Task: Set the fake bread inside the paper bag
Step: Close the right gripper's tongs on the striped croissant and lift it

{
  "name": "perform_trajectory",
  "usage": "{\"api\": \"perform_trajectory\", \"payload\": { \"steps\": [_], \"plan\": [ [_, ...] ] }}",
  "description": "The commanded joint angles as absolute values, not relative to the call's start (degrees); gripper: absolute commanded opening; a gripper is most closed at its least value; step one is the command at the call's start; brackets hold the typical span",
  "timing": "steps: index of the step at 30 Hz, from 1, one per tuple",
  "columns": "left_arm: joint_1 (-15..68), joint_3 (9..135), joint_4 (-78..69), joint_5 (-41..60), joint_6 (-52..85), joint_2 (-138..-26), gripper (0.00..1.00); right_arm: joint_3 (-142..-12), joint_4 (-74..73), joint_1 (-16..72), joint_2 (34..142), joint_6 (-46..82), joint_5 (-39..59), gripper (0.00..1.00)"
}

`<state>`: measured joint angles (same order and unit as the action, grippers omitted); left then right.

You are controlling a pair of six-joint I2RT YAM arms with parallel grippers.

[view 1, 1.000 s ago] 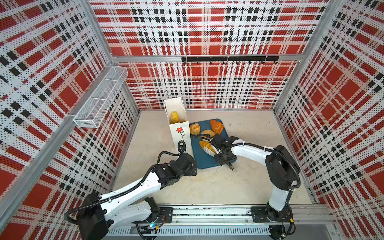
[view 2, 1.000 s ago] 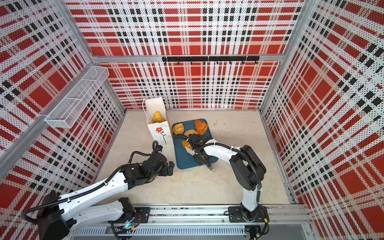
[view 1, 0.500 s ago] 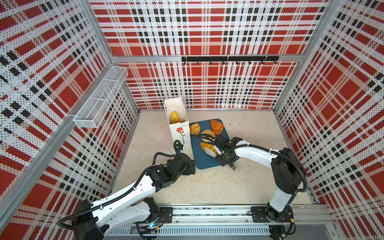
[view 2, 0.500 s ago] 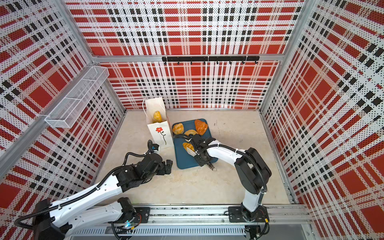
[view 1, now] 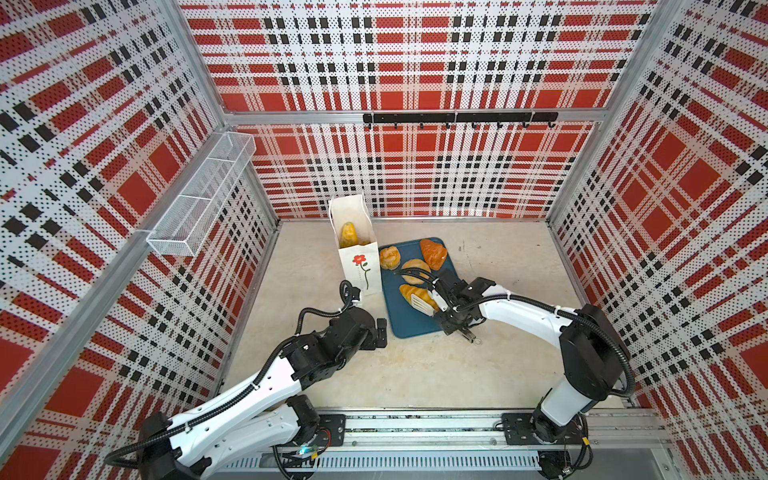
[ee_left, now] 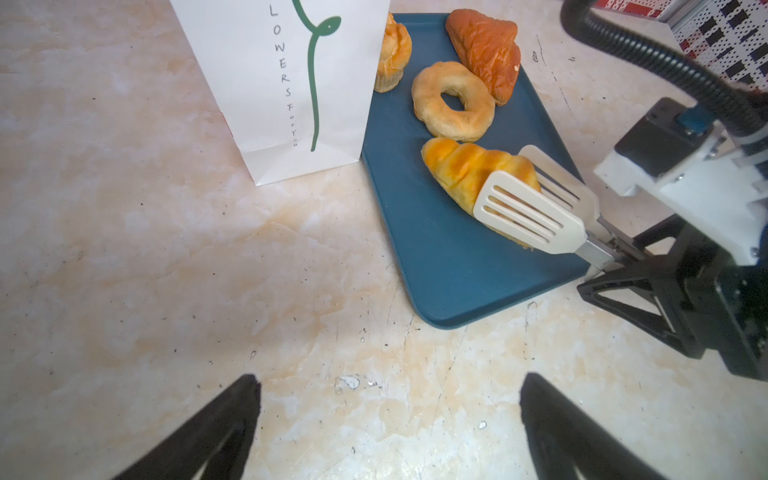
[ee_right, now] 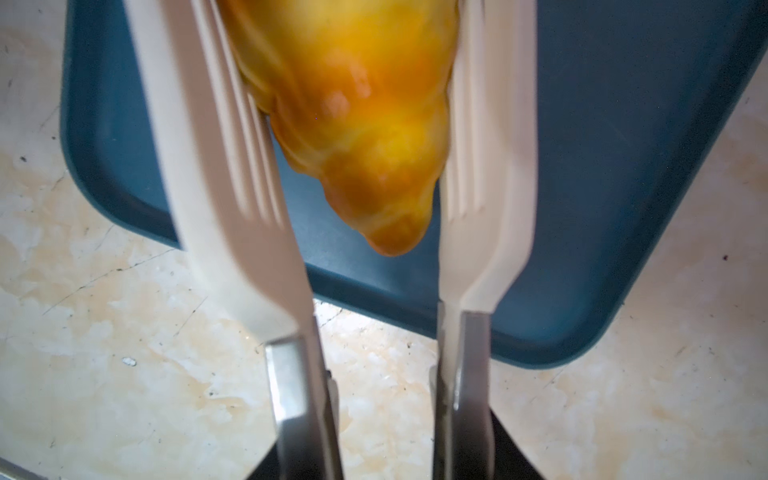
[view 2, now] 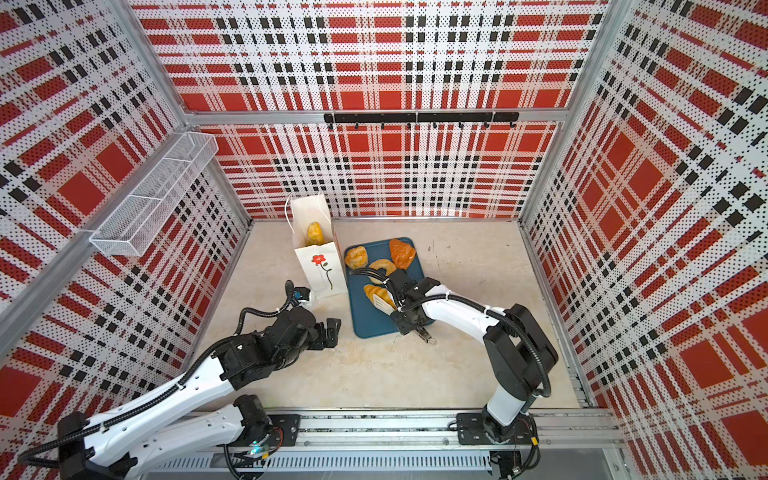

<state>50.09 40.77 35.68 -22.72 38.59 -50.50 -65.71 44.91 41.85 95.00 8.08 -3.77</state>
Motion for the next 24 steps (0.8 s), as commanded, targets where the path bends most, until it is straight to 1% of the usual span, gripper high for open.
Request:
{"api": "perform_trajectory", "payload": {
  "steps": [1,13,24],
  "plan": [
    [50.1,43.2,36.7,-23.5,37.8,-50.0,0.99,-65.2,41.7,41.6,91.9,8.2,-2.6,0.45],
    [49.9,45.9,38.1,-24.6,35.6,-50.6,0.99,-63.8,39.3,41.7,88.9,9.1,0.4,0.45],
    [47.0,48.2,40.0,-24.0,33.0,-49.8,0.99,-64.1,37.0,42.3,86.5,10.1,3.2,0.45]
  ]
}}
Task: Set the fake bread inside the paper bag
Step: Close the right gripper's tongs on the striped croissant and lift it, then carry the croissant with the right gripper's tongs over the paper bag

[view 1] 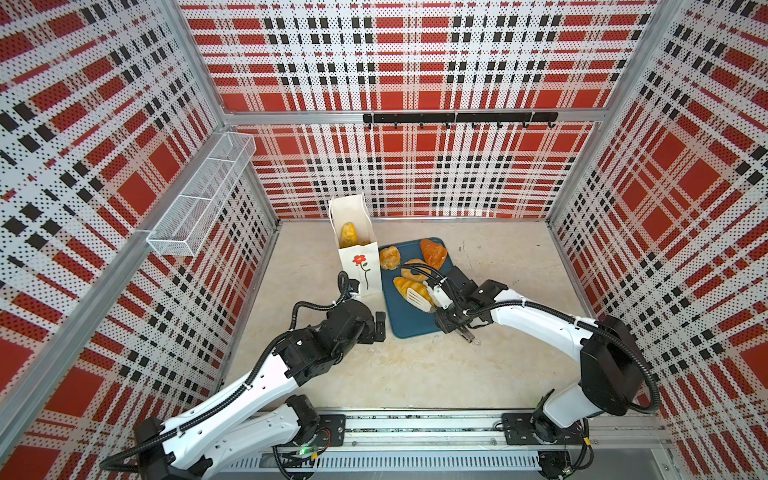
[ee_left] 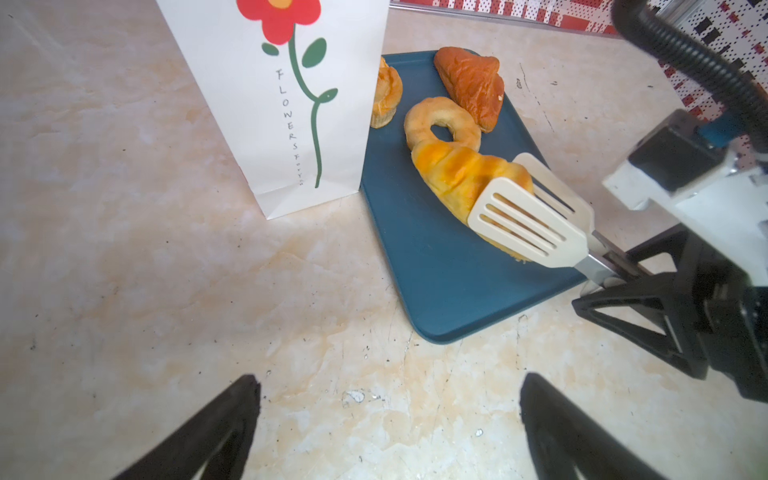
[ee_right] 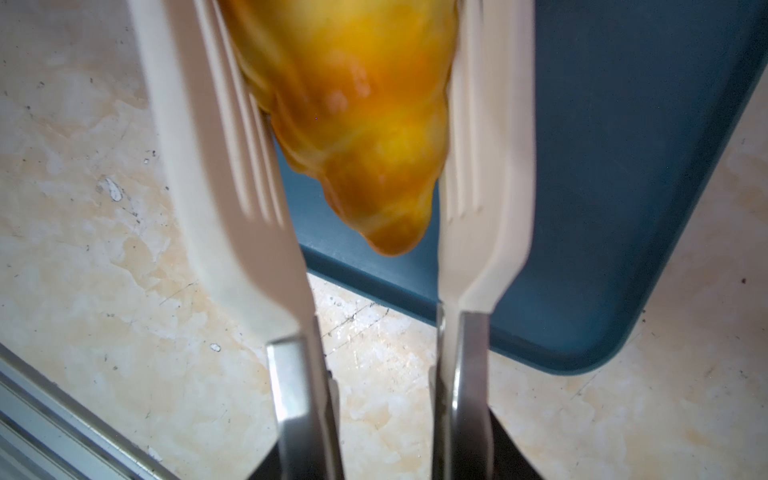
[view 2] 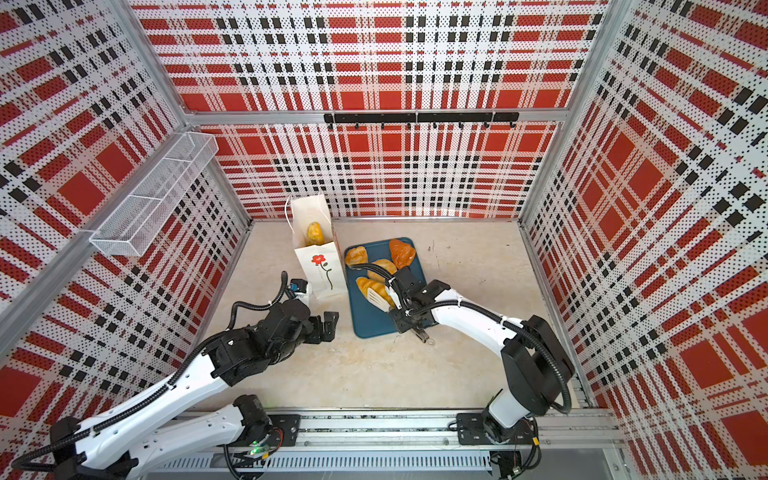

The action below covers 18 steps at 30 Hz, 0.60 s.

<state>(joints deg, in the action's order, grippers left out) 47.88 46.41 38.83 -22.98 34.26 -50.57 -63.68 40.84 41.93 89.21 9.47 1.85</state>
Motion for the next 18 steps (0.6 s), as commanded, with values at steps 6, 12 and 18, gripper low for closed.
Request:
{"api": "perform_trajectory", "payload": {
  "steps": [6,12,18],
  "plan": [
    [44.7,49.1,40.8,-22.1,31.3,-48.3,0.99,-64.2,36.1,42.5,85.2,10.5,4.0,0.45],
    [42.2,50.4,41.7,-19.5,29.4,-47.1,0.99,-64.7,35.4,43.1,83.9,11.2,4.7,0.45],
    [40.6,52.3,43.2,-17.8,27.3,-46.9,0.99,-65.7,35.2,43.9,82.6,11.4,5.1,0.45]
  ]
}}
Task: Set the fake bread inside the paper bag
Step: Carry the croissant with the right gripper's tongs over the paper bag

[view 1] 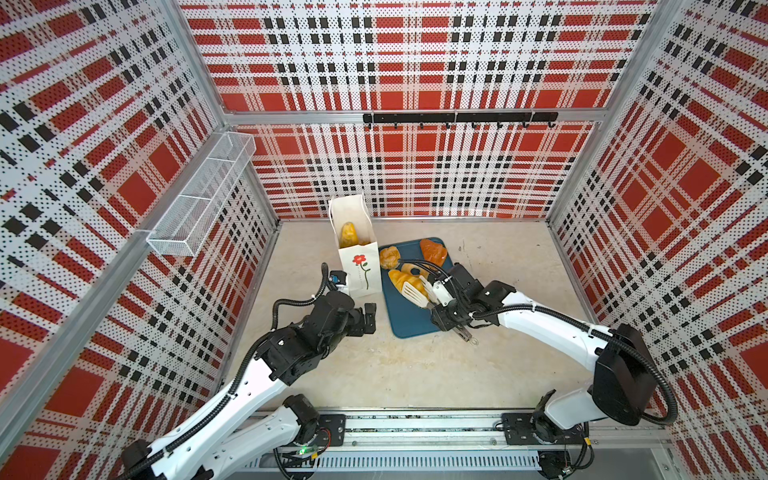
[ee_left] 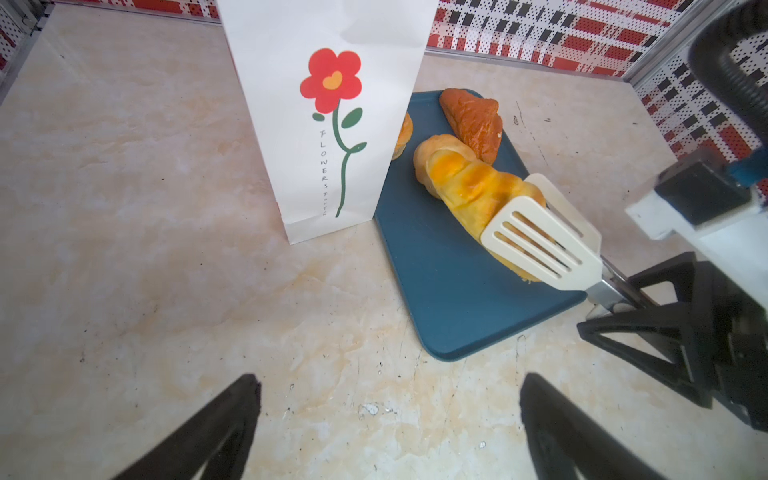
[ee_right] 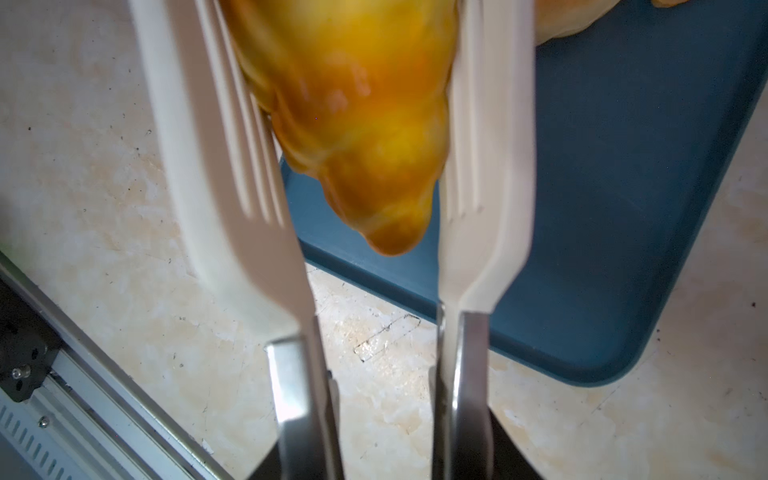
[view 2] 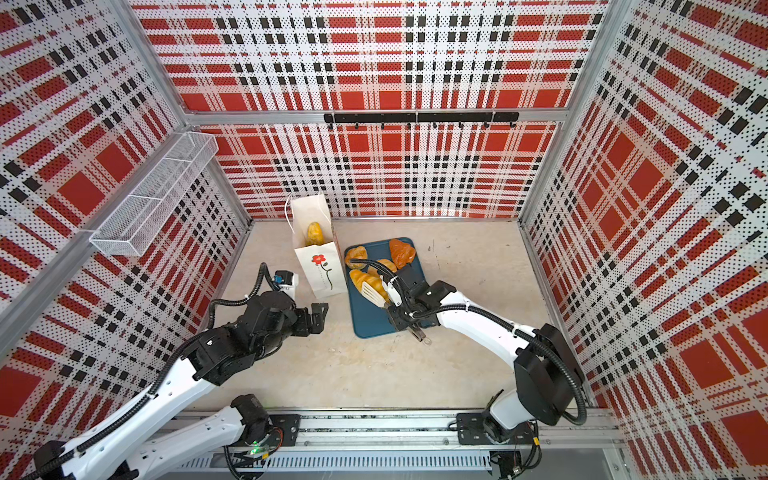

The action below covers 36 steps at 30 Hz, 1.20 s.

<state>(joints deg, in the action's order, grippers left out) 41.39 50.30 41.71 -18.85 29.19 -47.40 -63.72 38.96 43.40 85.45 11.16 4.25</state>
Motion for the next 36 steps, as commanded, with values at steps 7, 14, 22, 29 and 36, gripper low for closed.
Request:
{"api": "perform_trajectory", "payload": {
  "steps": [7,14,22,29,36],
  "plan": [
    [38.4,54.8,44.8,-15.5,25.0,-47.3,0.99,-67.2,34.5,45.2,81.5,11.7,5.7,0.45],
    [36.7,58.0,46.7,-13.2,22.9,-48.1,0.99,-69.3,34.4,46.4,80.8,11.8,6.7,0.45],
    [34.7,60.1,47.5,-10.8,21.4,-48.8,0.99,-71.8,34.5,47.2,80.8,11.7,7.4,0.45],
    [32.8,61.9,48.3,-8.6,20.3,-48.9,0.99,-74.6,34.2,48.4,81.5,11.6,8.2,0.45],
    [30.6,63.4,49.5,-6.4,19.3,-48.8,0.99,-77.6,33.7,49.2,82.9,11.6,9.3,0.45]
  ]
}}
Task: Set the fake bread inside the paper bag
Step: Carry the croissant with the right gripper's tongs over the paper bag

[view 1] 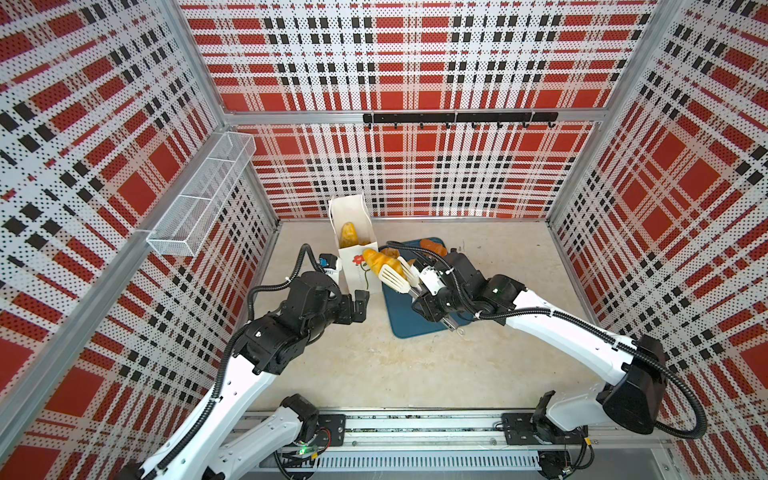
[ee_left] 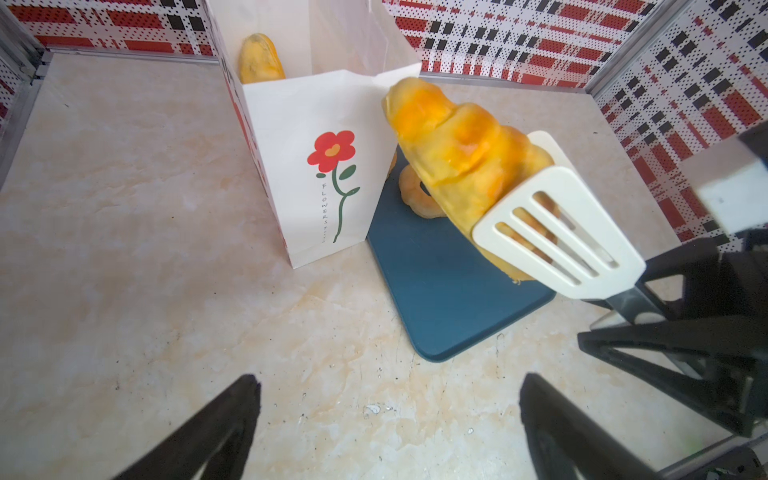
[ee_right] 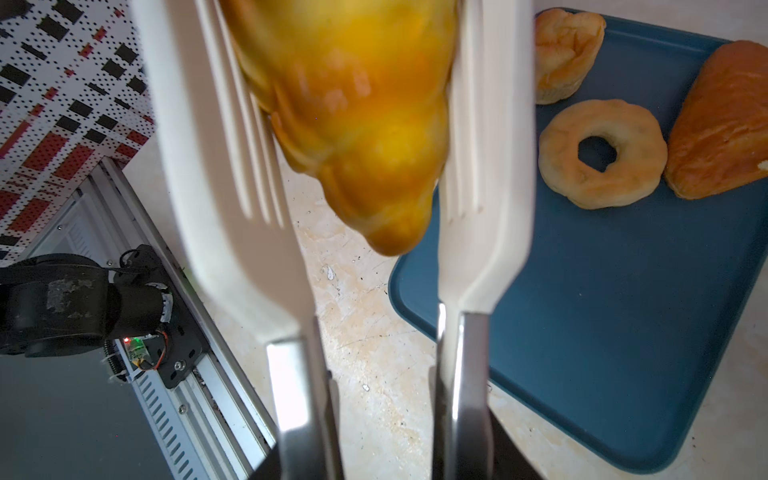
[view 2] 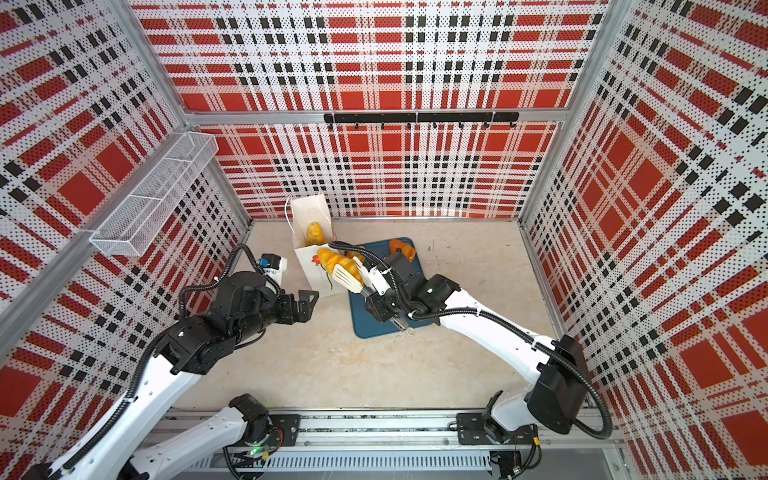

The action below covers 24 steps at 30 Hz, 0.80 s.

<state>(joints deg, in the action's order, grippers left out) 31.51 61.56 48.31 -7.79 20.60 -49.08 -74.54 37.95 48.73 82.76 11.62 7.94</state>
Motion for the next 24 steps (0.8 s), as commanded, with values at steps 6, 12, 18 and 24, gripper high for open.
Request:
{"api": "perform_trajectory", "payload": {
  "steps": [6,12,18,24],
  "plan": [
    [27.9,64.3,49.7,-4.3,18.6,-48.7,0.99,-81.1,33.3,49.3,85.3,12.6,9.9,0.45],
    [24.6,65.2,49.7,-1.6,17.5,-48.7,0.99,-85.4,33.5,49.3,88.2,13.7,9.7,0.44],
    [20.9,65.5,49.6,1.7,16.7,-48.7,0.99,-90.6,34.2,49.3,91.1,14.4,9.5,0.44],
    [18.4,65.2,49.7,3.7,16.5,-48.7,0.99,-95.0,34.4,49.3,93.7,14.9,9.3,0.44]
  ]
}}
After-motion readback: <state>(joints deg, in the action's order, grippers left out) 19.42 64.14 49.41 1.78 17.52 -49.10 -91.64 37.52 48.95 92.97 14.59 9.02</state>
